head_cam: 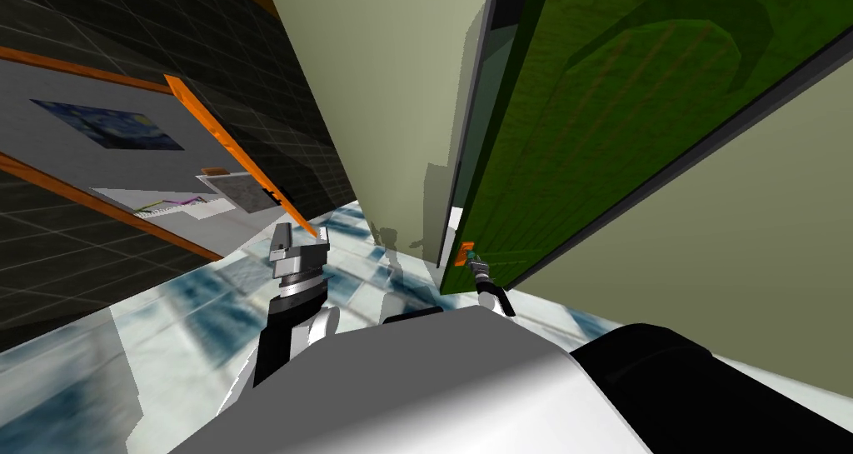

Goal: Pull the door open

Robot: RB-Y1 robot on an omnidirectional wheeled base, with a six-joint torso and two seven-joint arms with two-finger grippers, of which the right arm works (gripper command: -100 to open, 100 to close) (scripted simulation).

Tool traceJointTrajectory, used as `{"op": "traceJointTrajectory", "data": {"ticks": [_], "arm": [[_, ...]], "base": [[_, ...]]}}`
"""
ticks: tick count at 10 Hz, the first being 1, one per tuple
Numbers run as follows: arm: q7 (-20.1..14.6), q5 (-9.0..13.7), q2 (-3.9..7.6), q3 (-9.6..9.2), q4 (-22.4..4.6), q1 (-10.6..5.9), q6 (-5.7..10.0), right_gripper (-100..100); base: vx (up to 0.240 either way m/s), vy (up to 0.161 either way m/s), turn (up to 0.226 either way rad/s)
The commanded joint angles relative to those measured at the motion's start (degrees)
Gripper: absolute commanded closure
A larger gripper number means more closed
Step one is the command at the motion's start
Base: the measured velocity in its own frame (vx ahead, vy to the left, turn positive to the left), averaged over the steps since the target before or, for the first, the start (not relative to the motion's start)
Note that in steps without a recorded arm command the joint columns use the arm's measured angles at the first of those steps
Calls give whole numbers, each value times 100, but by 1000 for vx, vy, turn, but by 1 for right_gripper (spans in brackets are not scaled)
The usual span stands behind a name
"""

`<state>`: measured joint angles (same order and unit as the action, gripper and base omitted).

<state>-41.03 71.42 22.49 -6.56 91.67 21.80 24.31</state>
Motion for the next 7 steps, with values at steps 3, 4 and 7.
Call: {"op": "traceJointTrajectory", "data": {"ticks": [3,4,7], "arm": [[22,129,90,23,246,5,-148,-100],[22,129,90,23,246,5,-148,-100],[61,178,82,85,153,98,-177,-100]], "base": [[31,25,-29],[6,7,13],[5,-5,-17]]}}
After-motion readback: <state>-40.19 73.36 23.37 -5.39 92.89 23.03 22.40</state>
